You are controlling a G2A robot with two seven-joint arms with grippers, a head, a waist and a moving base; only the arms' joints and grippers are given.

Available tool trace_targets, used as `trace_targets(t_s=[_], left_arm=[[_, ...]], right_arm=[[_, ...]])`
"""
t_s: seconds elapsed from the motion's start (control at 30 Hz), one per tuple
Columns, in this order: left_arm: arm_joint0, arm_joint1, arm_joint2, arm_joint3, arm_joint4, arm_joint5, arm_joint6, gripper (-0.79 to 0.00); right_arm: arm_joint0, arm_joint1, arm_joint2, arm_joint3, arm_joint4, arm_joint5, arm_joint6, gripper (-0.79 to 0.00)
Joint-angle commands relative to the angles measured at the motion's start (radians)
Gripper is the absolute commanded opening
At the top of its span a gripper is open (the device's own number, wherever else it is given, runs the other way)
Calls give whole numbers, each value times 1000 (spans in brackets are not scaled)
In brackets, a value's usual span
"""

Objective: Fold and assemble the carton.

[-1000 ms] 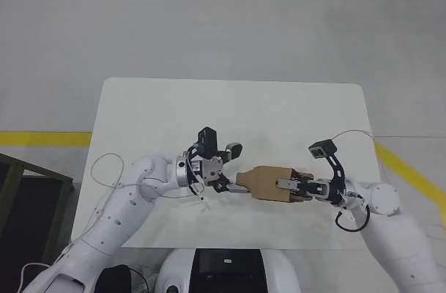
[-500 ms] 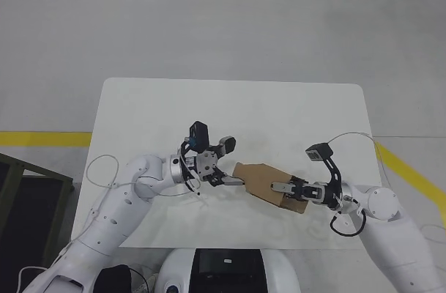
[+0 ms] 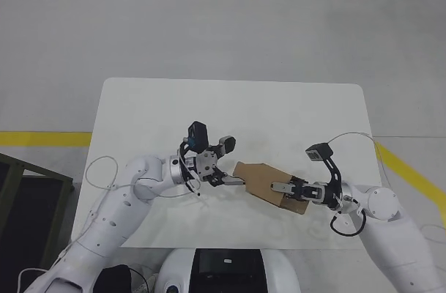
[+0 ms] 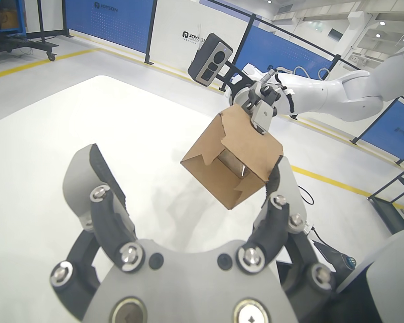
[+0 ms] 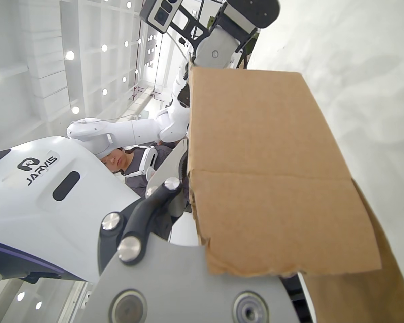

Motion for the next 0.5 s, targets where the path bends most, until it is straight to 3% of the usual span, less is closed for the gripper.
trace_targets(t_s=[0.0, 0.23, 0.47], left_arm=[[14, 4, -14, -12, 0, -7, 3, 0], [62, 21, -77, -55, -18, -48, 10, 0], [69, 27, -109, -72, -11, 27, -20, 0]], right_arm=[[-4, 0, -1, -5, -8, 8, -19, -785], [-7, 0, 7, -3, -38, 23, -61, -785], [11, 5, 5, -9, -98, 33, -17, -785]])
